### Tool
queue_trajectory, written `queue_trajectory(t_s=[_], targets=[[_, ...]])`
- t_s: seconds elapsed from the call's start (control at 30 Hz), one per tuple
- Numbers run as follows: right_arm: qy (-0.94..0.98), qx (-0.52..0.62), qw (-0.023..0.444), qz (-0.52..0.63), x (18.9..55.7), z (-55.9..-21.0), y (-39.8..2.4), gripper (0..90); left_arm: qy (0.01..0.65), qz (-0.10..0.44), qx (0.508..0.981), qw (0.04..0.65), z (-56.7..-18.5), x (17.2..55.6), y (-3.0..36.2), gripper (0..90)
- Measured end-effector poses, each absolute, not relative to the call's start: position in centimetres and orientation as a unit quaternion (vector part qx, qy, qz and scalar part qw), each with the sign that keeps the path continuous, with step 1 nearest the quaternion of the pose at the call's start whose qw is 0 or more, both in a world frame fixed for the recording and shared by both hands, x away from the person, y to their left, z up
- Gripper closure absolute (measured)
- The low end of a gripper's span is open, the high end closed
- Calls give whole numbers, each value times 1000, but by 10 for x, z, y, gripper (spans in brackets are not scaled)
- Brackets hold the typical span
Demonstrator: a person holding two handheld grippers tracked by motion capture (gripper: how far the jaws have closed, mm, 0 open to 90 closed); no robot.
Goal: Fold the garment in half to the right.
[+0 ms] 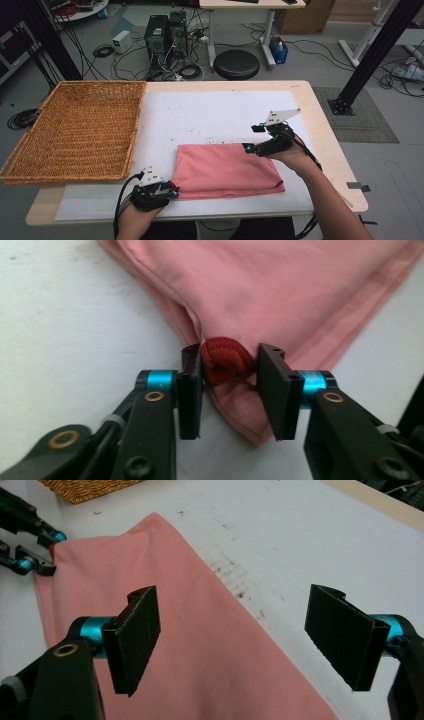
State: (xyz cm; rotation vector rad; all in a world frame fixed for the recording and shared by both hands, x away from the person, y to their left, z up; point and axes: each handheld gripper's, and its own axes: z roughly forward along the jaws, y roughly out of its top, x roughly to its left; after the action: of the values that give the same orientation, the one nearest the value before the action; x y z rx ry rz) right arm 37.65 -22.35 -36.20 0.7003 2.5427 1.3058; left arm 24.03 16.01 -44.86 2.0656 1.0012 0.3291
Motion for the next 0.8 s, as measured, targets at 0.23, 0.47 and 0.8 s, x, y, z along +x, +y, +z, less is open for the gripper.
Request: queue_trajectory(t_s=[0.23,0.47,0.8], targets=[[886,206,78,408,398,-368,-169,216,394,131,809,416,-452,237,163,817],[902,181,61,387,407,-380,-125,216,389,130,809,421,-453,236,165,837],[914,168,49,365,417,-406,-68,217,384,124,805,436,-456,234,168,843]])
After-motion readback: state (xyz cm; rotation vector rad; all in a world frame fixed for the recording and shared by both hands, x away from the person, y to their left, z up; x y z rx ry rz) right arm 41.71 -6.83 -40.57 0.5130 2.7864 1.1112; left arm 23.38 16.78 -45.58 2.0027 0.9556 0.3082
